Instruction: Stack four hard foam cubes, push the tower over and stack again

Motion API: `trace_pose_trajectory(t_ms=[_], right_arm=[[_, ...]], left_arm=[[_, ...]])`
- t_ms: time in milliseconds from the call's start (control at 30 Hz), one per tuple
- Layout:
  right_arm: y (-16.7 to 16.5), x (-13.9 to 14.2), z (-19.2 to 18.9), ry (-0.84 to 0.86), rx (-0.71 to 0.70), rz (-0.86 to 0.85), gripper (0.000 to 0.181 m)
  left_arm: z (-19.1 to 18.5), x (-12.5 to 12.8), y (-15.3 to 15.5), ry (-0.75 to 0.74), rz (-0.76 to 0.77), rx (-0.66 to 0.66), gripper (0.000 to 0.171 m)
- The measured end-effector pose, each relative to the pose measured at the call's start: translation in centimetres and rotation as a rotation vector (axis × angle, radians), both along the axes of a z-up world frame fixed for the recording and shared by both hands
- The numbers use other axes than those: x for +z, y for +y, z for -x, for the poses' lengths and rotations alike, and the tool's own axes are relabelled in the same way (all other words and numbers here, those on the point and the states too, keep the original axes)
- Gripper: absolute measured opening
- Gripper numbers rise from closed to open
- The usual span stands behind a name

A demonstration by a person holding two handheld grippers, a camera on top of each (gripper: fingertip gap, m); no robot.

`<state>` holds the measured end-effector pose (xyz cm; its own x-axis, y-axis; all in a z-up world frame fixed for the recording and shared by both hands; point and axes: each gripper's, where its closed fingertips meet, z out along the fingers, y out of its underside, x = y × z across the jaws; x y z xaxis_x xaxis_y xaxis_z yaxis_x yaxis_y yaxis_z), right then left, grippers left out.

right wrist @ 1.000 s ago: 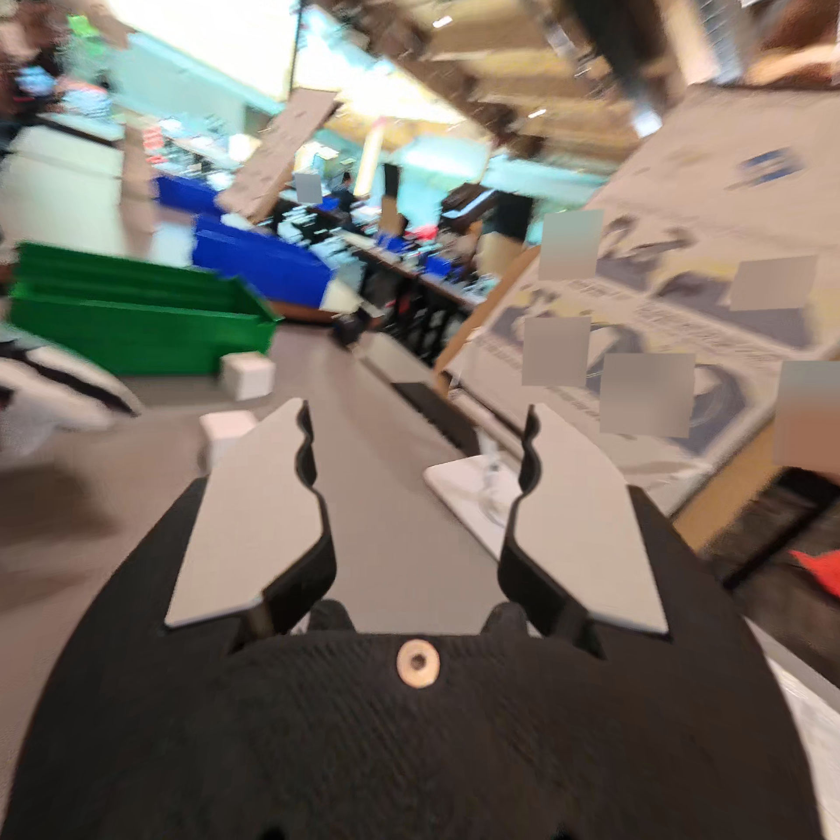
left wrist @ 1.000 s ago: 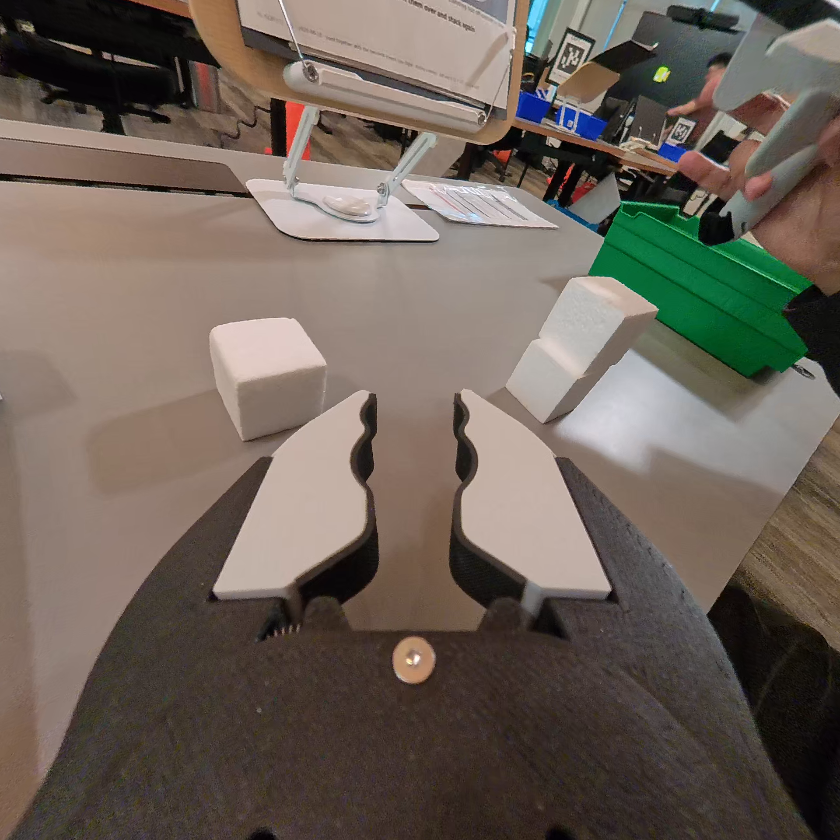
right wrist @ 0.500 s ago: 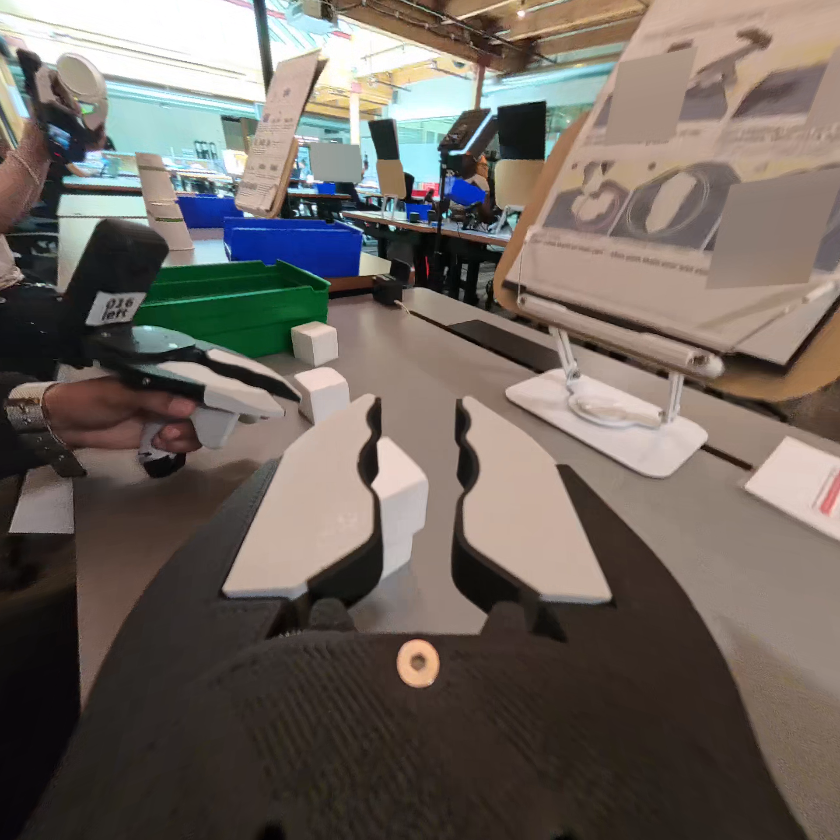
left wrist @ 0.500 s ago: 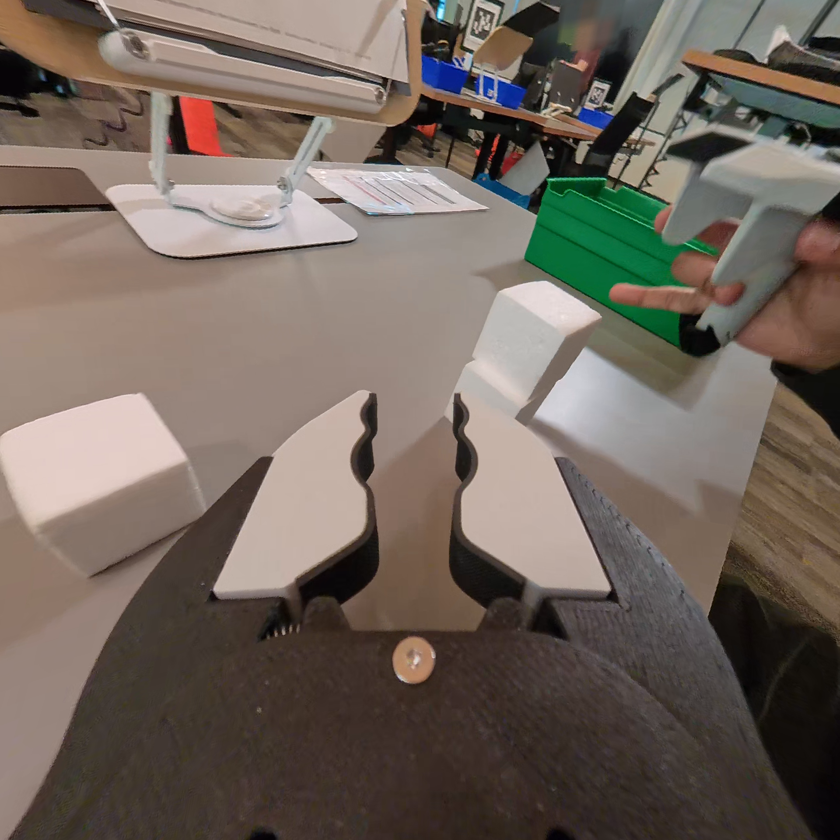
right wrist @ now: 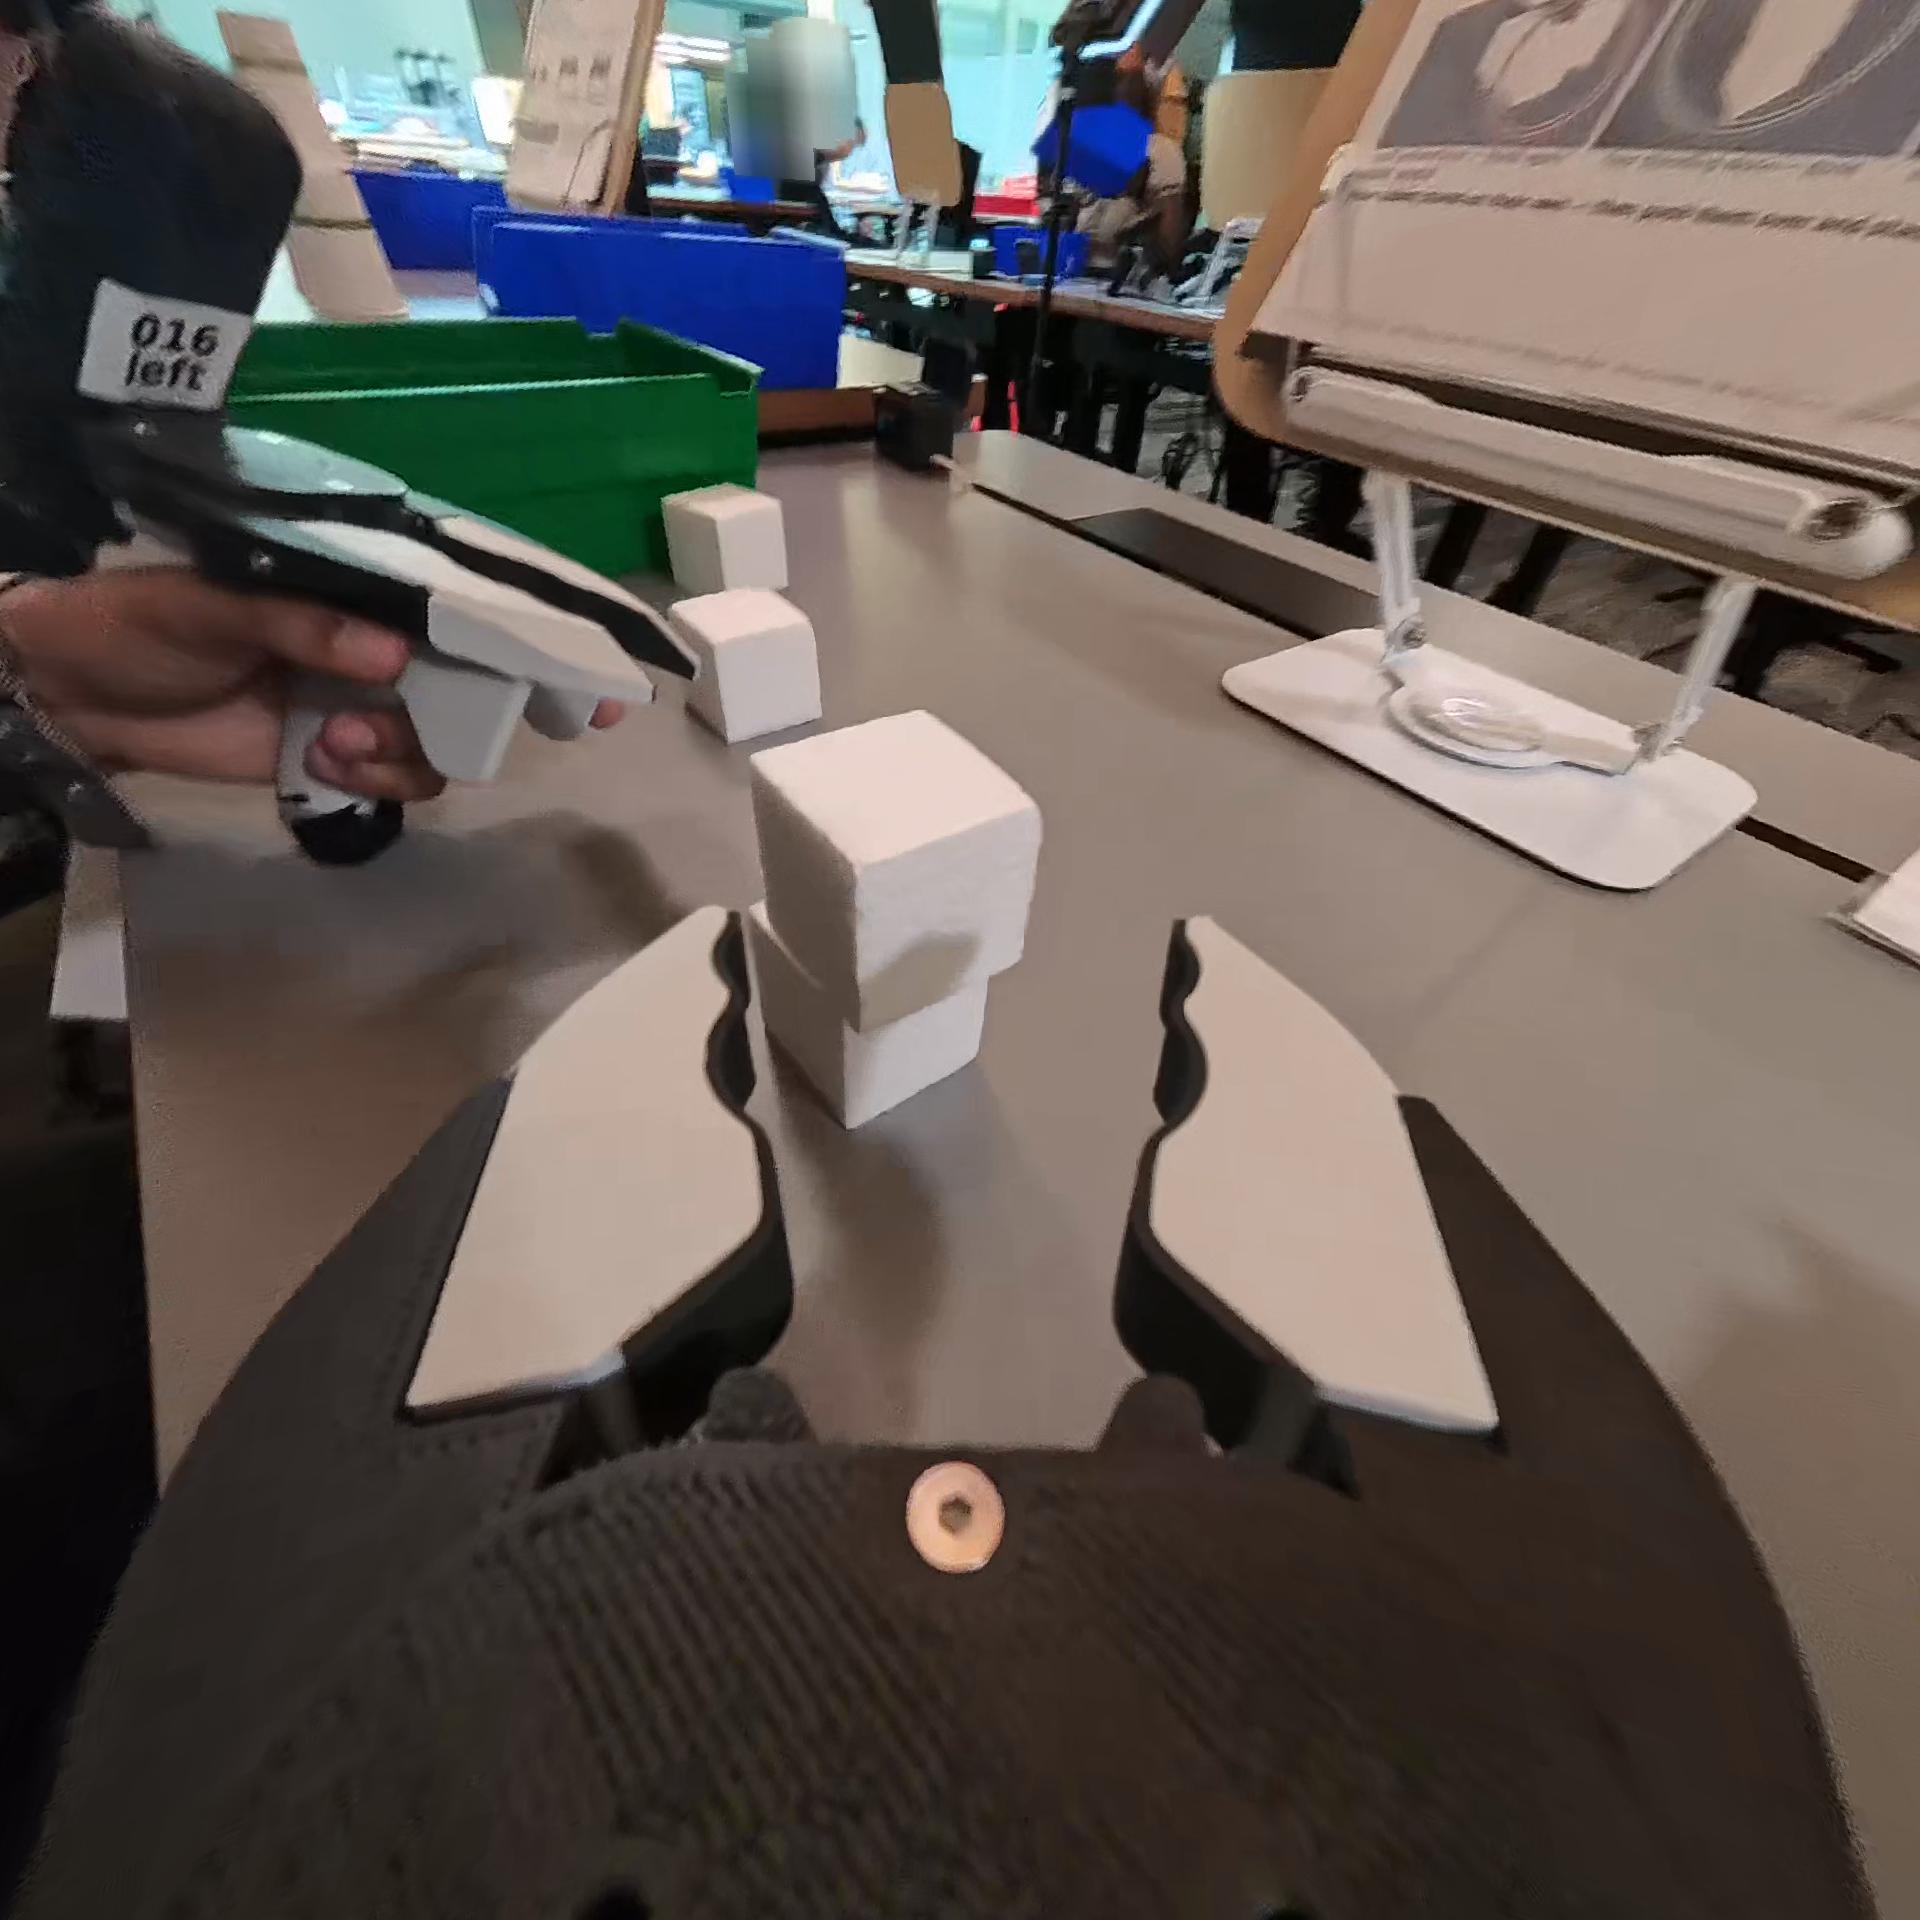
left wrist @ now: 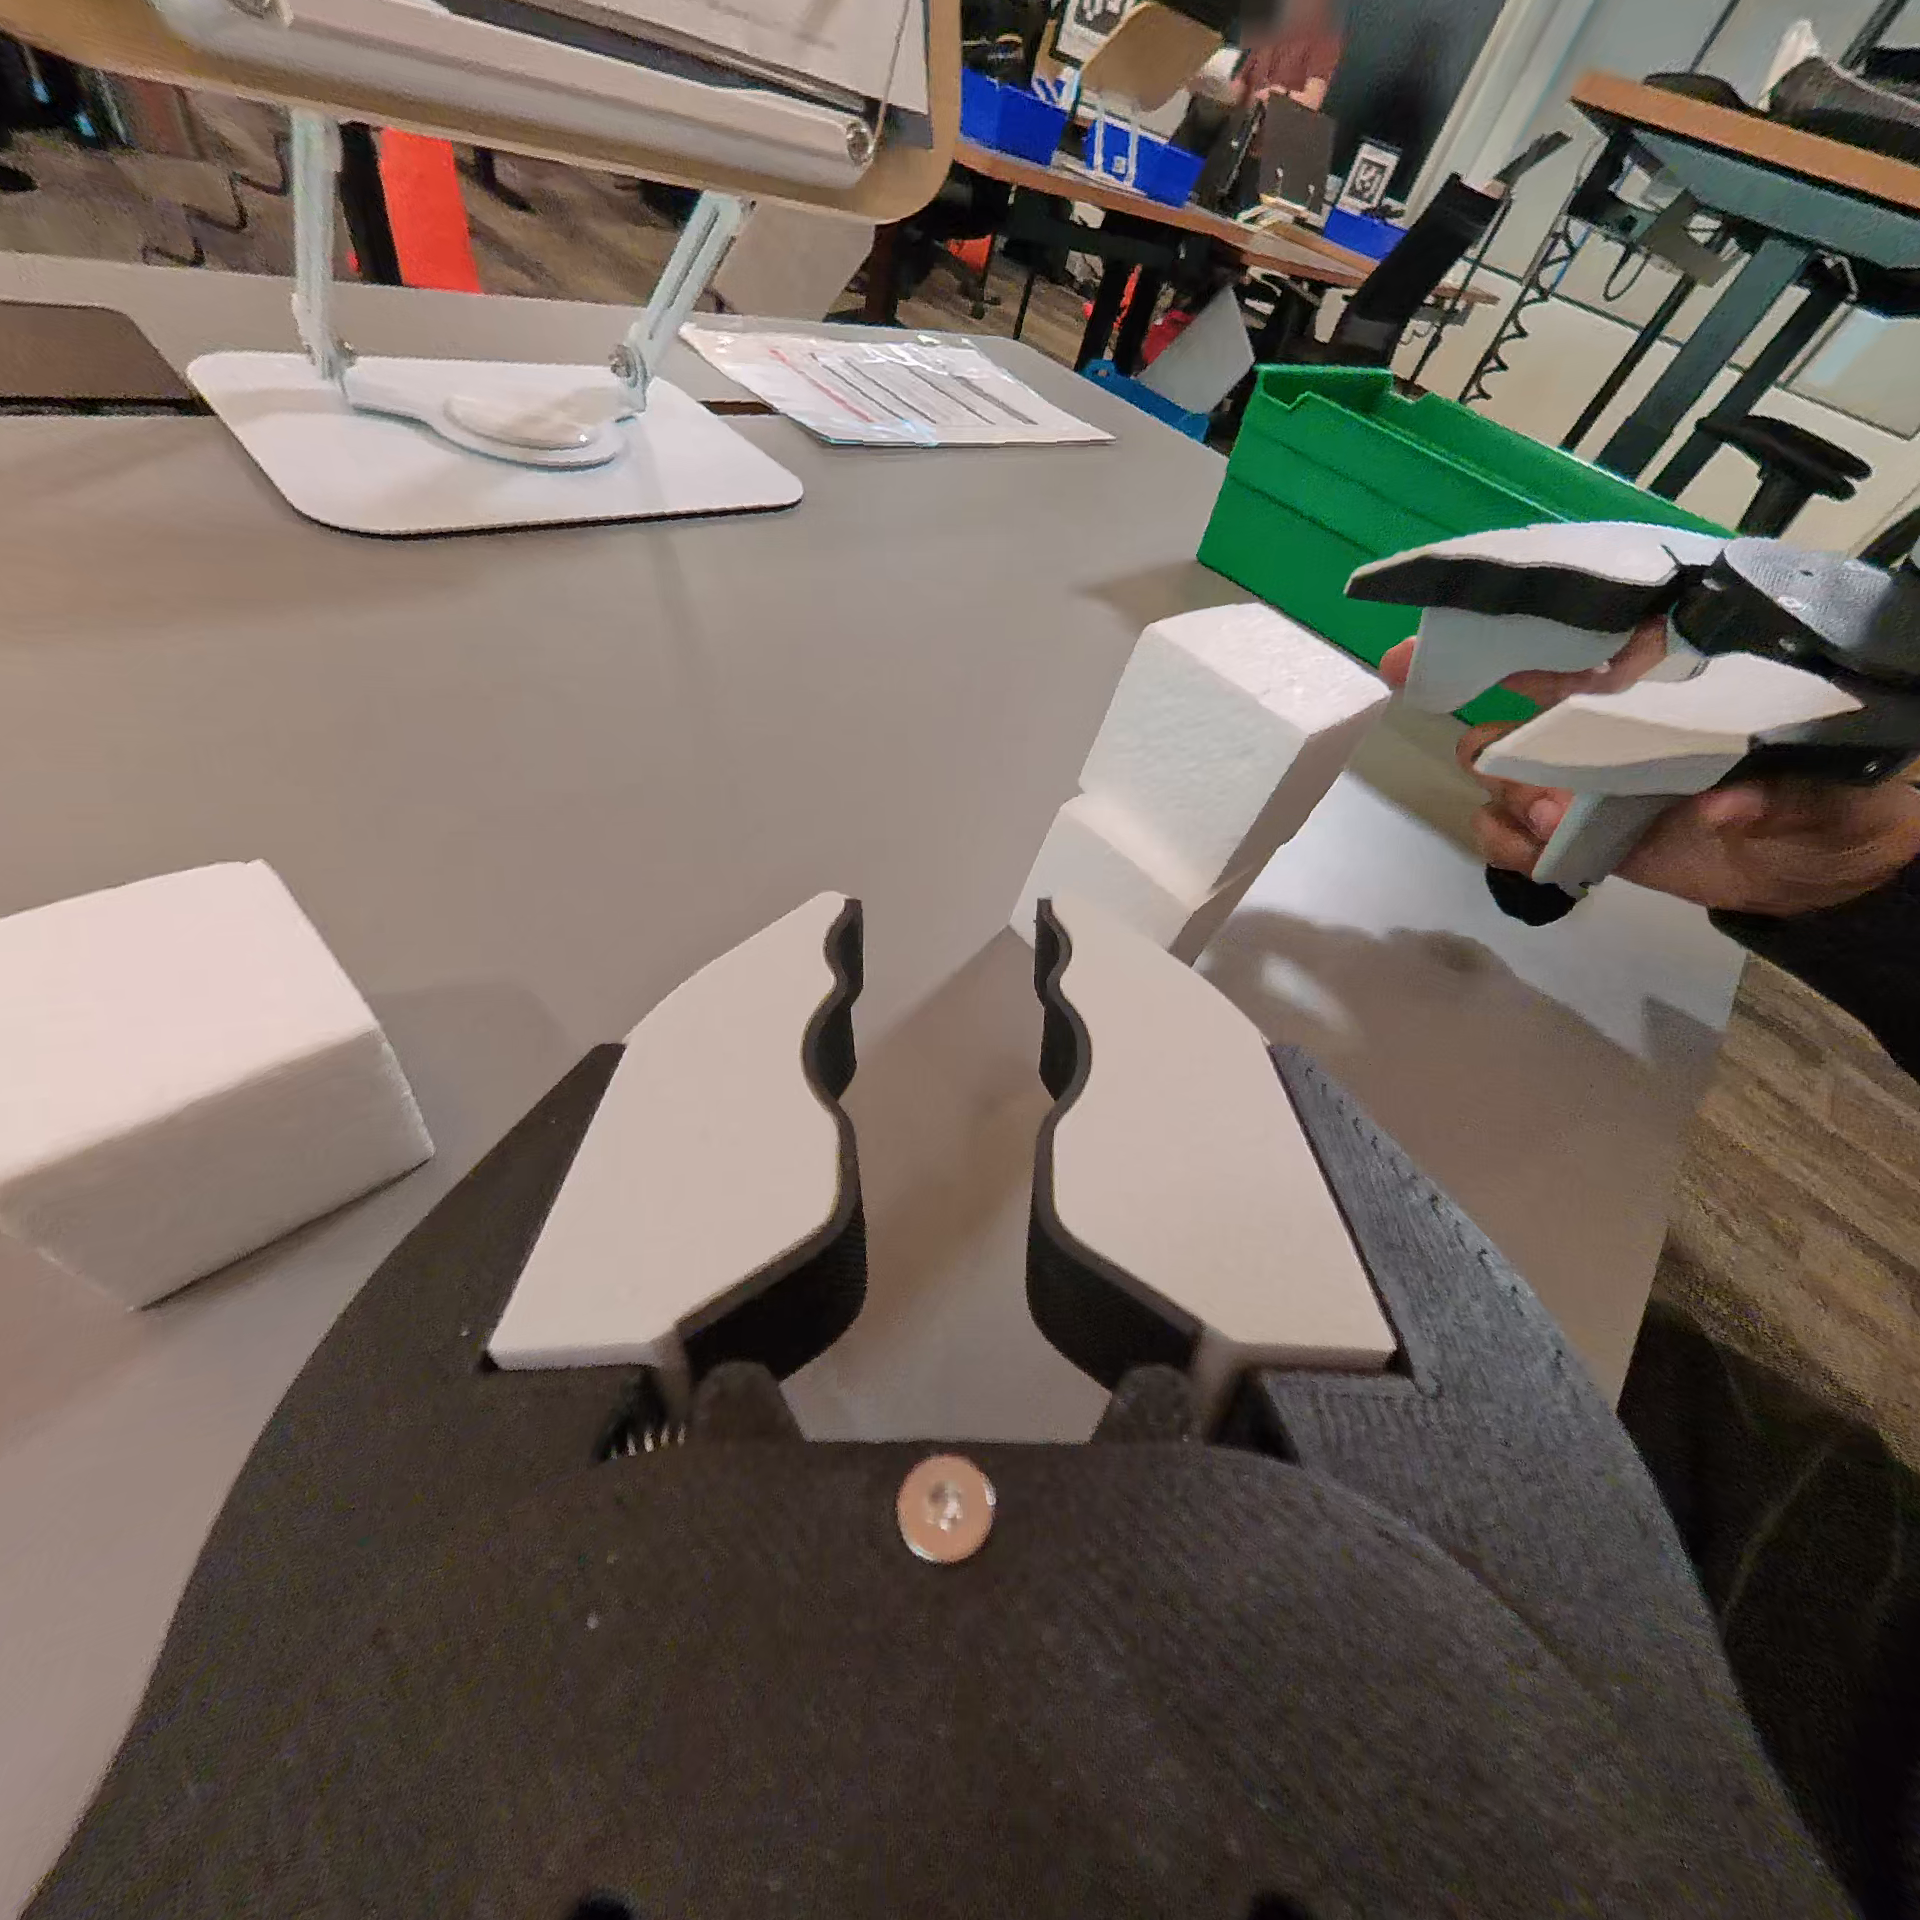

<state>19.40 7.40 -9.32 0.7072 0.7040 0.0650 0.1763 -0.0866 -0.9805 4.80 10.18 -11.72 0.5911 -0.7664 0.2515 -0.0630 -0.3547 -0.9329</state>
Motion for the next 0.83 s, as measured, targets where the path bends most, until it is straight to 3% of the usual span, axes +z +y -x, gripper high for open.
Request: trace_pose_trajectory(t_ms=[233,833], right_arm=[[0.1,-0.8,2.6,0.021,0.149,0.037,0.079],[1.9,-1.7,4.2,0.01,0.291,0.089,0.068]], left_arm=[[1.6,-0.1,-0.4,-0.003,0.01,0.036,0.033],[5.1,-0.1,-1.7,-0.045,0.064,0.106,0.033]])
